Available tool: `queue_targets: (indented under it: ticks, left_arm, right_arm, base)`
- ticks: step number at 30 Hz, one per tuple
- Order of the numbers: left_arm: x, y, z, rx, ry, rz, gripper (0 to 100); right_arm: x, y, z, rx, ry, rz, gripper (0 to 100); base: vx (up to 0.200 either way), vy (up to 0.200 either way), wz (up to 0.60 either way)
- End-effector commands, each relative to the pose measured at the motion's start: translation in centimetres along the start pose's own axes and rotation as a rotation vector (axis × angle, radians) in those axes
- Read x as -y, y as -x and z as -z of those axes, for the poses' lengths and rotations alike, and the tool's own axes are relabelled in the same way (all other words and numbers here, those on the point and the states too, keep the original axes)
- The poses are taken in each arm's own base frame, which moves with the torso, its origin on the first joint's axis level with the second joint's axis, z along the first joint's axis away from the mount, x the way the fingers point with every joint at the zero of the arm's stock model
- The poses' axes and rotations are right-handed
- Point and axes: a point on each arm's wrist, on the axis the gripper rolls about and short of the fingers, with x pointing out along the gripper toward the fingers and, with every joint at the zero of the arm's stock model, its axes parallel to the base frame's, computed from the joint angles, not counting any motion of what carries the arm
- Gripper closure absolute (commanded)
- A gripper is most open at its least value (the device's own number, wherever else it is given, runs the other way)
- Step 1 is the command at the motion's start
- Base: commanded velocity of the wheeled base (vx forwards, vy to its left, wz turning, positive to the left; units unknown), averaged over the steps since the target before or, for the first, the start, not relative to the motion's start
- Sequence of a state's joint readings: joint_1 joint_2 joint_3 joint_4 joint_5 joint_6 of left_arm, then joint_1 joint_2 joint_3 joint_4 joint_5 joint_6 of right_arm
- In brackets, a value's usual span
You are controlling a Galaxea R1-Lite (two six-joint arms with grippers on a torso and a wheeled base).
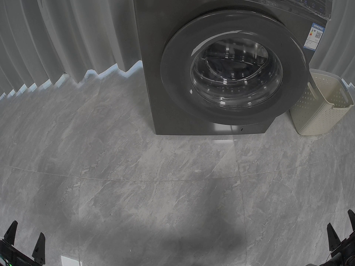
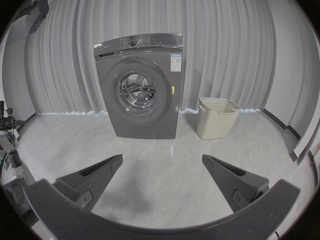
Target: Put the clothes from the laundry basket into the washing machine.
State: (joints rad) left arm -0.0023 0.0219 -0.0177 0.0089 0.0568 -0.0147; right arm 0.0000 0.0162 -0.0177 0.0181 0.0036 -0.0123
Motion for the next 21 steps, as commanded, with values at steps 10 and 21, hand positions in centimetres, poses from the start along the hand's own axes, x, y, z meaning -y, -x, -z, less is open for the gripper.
queue_targets:
  ticks: [10,21]
  left_arm:
    - [0.1,0.0,0.4,0.01,-0.022,0.045,0]
    - [0.1,0.0,0.4,0.01,-0.019,0.039,0]
  right_arm:
    - [0.0,-0.7,-6.1,0.066,-0.002,-0.062,0]
    - [-2.3,-12.5,-7.3,-0.281,-0.215,-0.321,0]
  base:
    - [0.0,-0.02,0.0]
    - [0.0,-0.2,0.0]
